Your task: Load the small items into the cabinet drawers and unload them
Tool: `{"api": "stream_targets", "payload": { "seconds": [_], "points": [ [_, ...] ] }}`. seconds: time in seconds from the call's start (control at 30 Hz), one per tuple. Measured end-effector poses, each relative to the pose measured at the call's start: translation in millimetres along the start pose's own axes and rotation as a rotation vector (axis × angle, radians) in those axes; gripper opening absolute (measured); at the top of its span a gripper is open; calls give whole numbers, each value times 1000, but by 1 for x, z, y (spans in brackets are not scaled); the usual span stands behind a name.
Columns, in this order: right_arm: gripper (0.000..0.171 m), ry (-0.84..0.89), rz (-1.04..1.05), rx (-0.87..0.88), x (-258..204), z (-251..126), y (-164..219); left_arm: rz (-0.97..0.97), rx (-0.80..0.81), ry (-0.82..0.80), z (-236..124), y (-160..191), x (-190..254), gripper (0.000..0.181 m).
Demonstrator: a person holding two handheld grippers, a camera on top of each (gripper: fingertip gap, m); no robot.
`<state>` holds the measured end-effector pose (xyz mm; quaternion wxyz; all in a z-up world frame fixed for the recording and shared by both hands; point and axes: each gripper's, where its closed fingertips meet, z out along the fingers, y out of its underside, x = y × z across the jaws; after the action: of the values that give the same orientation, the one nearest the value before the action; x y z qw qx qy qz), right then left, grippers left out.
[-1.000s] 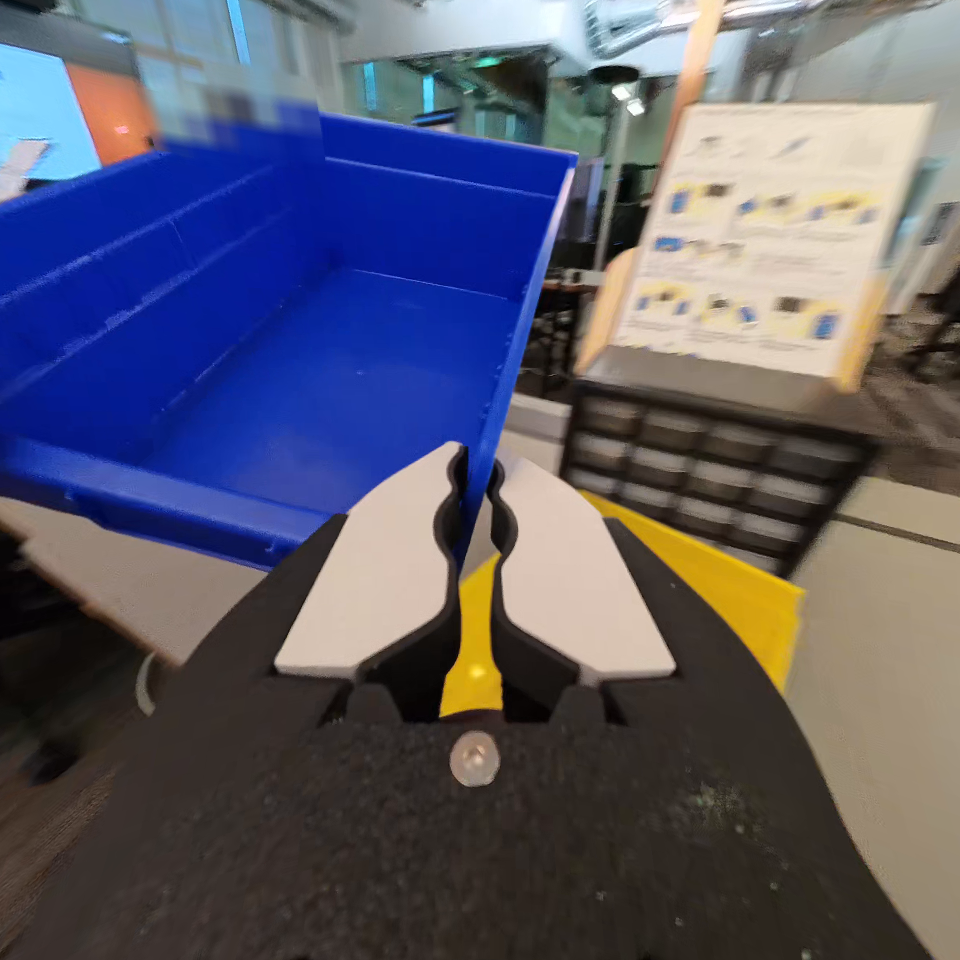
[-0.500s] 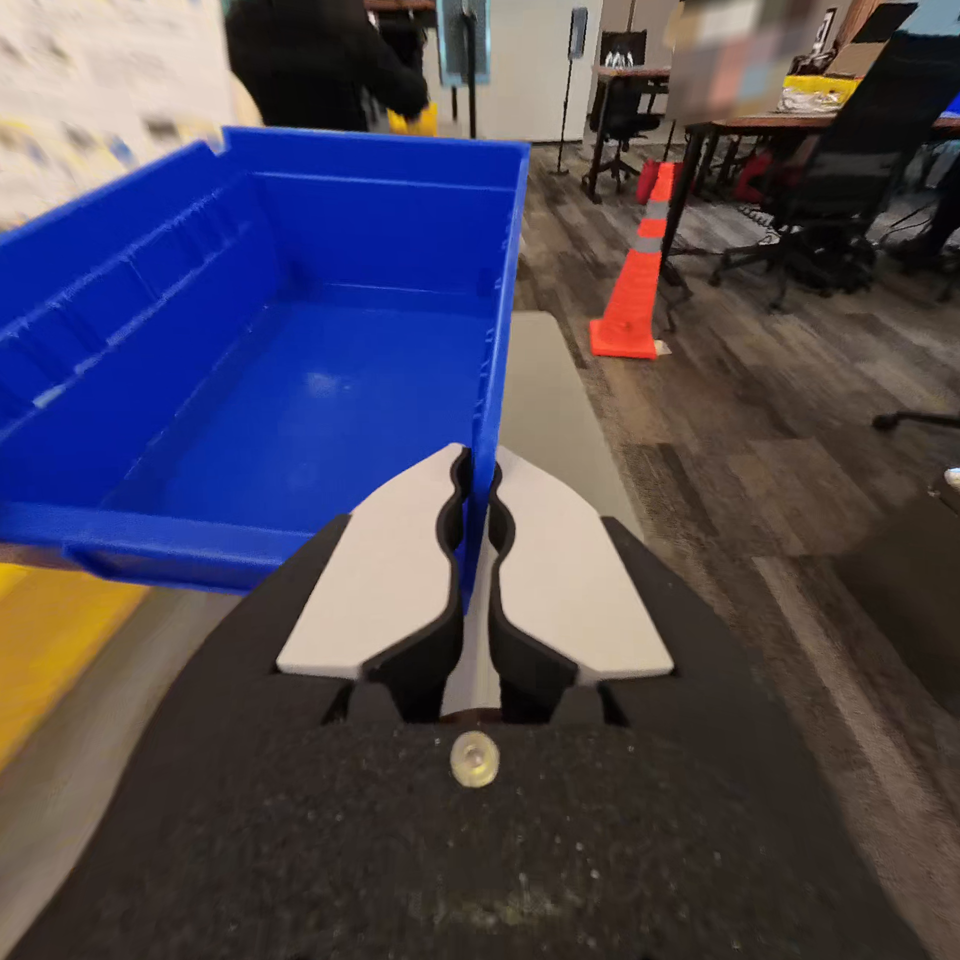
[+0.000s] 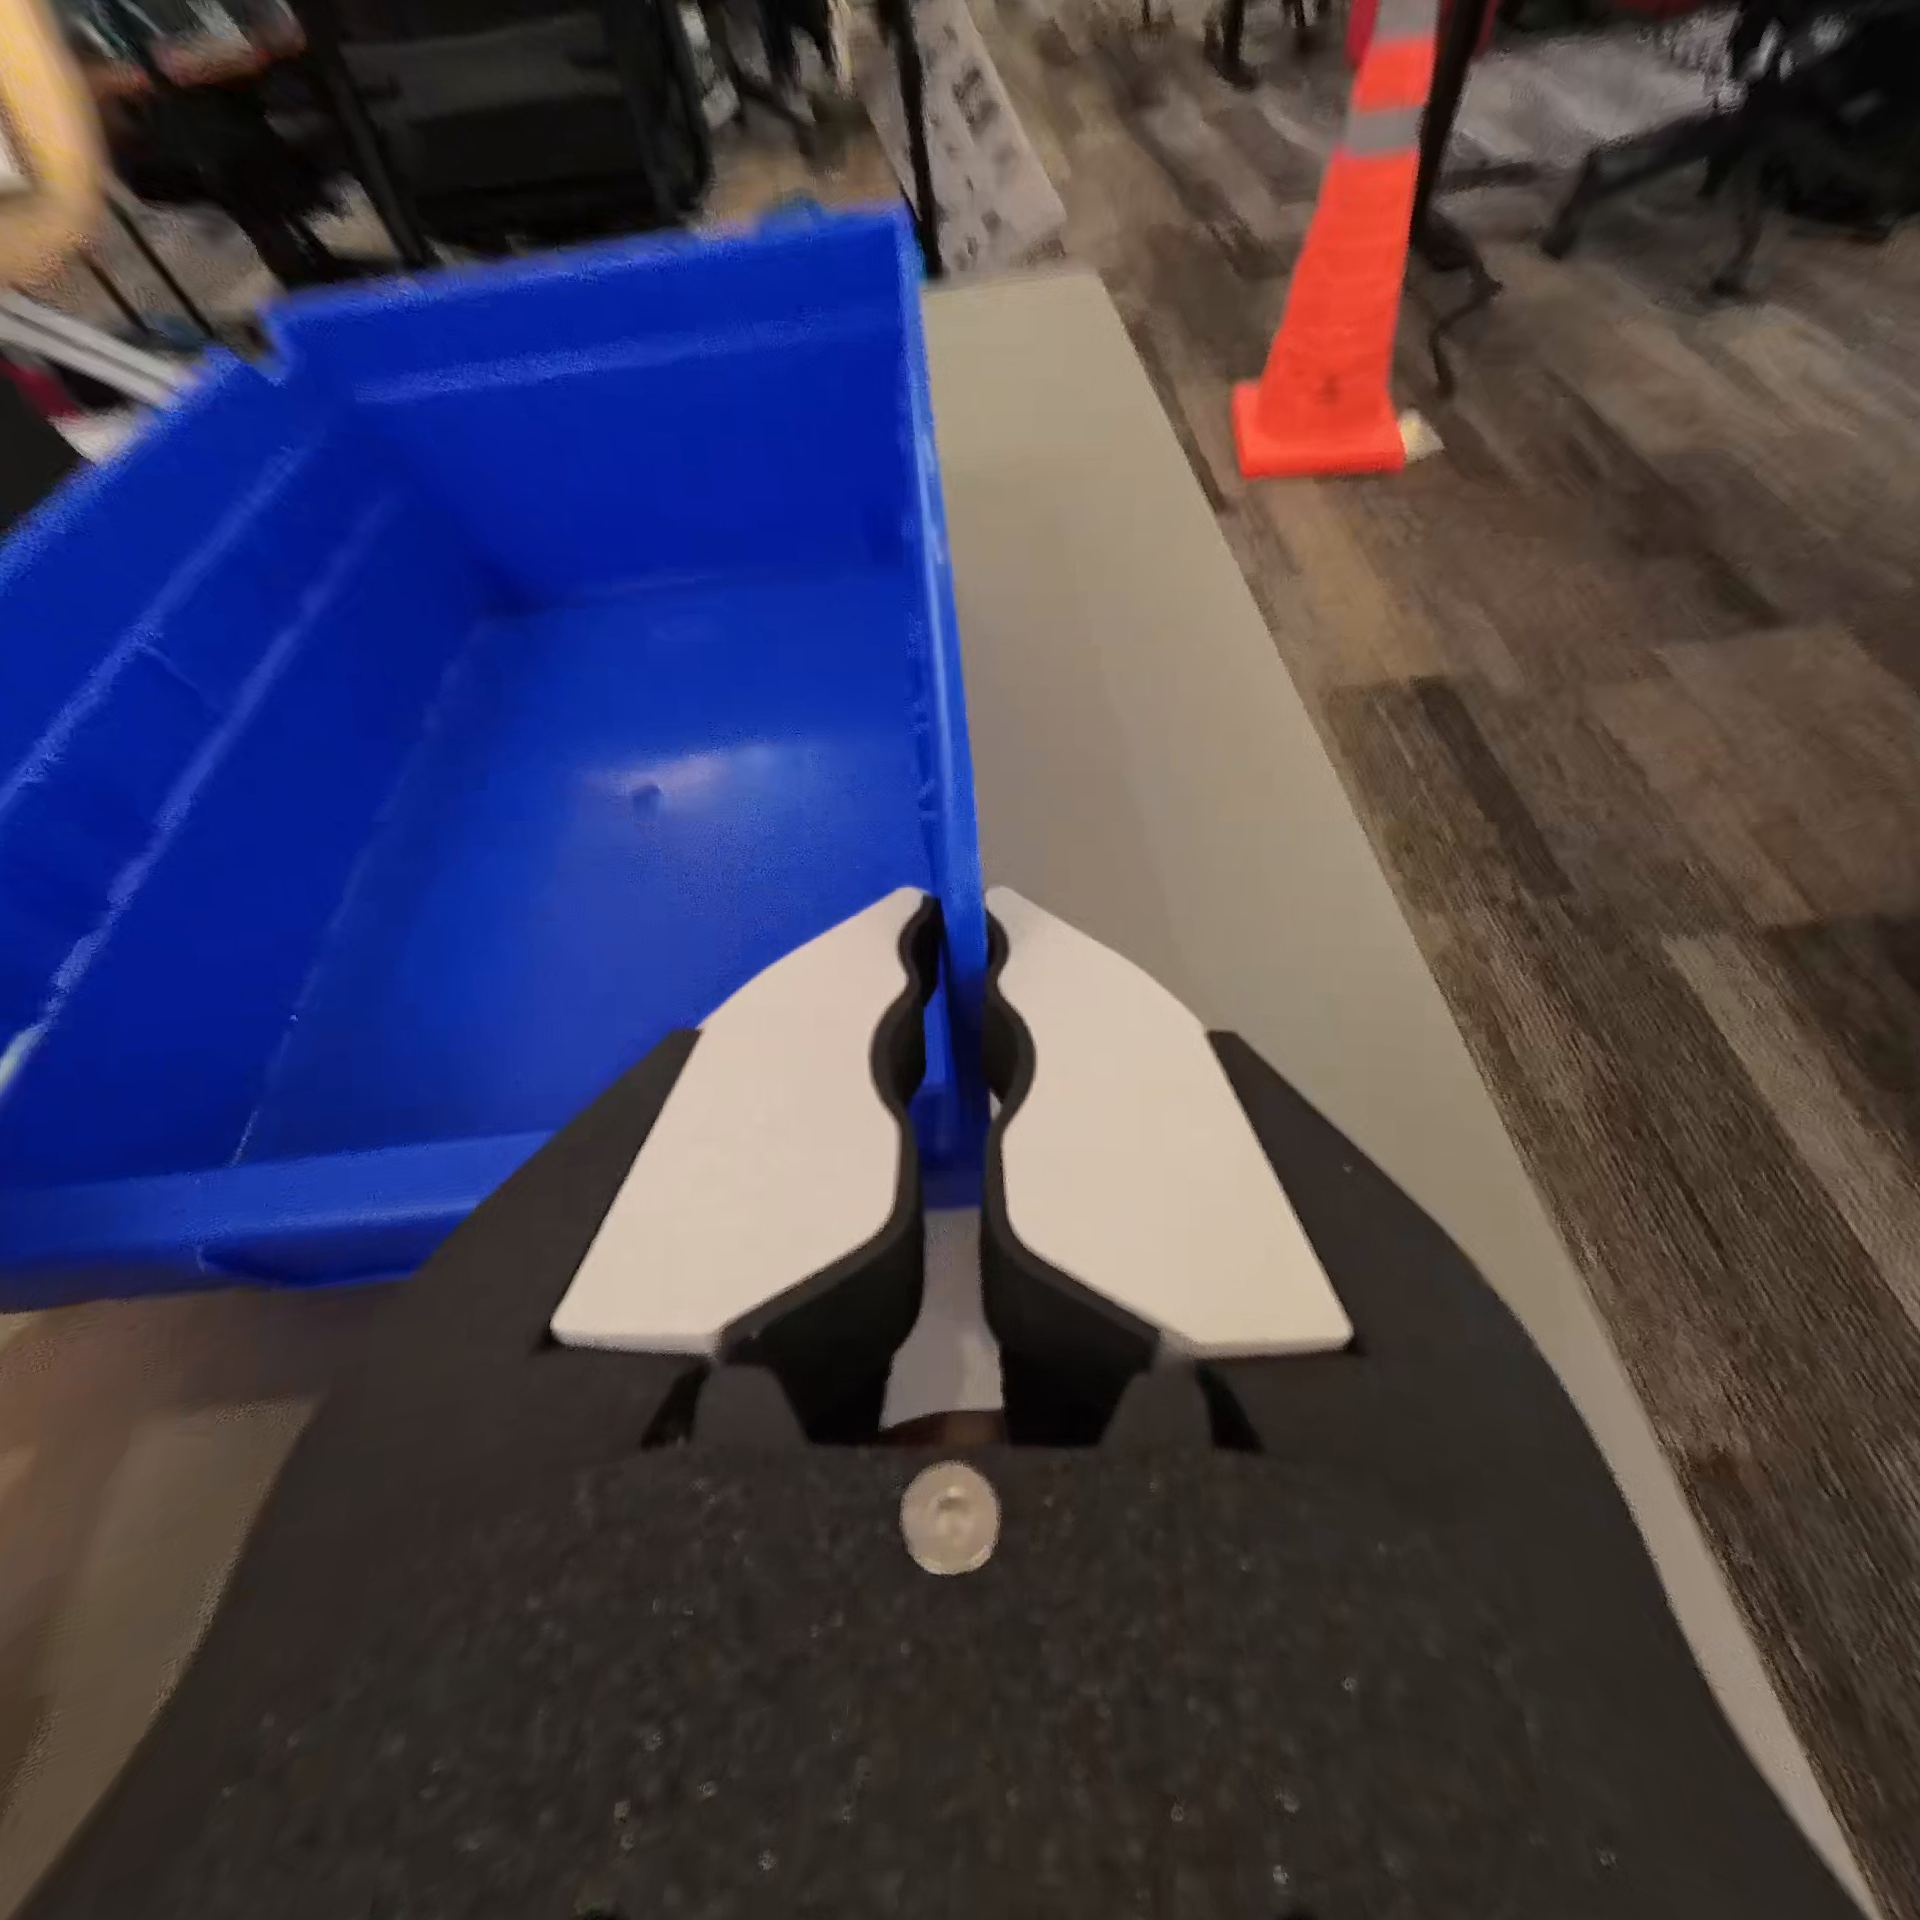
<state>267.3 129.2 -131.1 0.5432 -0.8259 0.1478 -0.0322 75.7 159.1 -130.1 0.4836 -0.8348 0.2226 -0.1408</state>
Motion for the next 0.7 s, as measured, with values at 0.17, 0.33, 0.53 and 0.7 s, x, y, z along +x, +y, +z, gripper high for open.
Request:
{"api": "stream_targets", "payload": {
  "seconds": [0.17,0.33,0.53,0.7],
  "points": [
    [17,-25,24,-36,6,1,11,-14,4,59,-6,0,7,17],
    [35,33,-46,58,19,-33,-20,-1,48,238,-81,-18,30,35],
    [39,-186,-275,154,-59,-100,-63,162,196,338,-236,-30,-41,47],
    [45,-723,-162,82,-243,-187,-17,205,178,27,-292,20,-203,49]
  ]
}}
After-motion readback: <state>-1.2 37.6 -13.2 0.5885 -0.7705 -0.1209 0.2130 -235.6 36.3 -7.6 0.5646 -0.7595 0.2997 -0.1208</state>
